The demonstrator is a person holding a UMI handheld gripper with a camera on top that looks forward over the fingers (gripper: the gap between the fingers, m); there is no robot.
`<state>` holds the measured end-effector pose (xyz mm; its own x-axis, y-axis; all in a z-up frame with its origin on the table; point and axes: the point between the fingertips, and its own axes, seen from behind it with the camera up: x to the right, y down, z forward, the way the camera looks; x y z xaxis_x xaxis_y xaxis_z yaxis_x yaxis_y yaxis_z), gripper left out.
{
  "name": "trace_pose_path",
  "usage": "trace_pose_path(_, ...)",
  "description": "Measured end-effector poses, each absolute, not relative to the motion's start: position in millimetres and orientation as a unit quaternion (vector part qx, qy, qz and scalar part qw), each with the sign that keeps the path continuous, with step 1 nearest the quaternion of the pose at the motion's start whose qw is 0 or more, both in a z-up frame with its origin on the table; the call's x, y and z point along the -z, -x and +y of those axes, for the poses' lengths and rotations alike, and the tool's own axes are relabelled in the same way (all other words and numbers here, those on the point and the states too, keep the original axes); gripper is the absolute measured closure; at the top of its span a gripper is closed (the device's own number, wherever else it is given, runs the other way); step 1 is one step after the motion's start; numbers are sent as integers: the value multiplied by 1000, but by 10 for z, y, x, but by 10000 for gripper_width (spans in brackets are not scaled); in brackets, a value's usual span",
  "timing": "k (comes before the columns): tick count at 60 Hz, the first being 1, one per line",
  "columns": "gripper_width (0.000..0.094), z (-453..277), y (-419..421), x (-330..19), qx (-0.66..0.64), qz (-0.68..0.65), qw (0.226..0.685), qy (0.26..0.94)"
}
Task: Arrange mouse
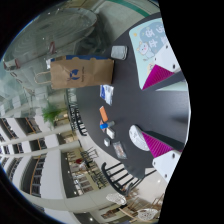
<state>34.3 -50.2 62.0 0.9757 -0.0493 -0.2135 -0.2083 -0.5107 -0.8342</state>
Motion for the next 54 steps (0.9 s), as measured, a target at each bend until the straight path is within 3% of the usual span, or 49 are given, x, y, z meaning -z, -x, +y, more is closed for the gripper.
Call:
trace_pose_path(14,97,-735,-346,-522,-50,67,472,878)
trace_pose_path(24,96,-797,341,-285,-59,22,451,890)
trace_pose_path(36,98,-207,919,111,-57,29,430,901)
trace_pose_path(54,87,672,1019,165,12,46,439,897)
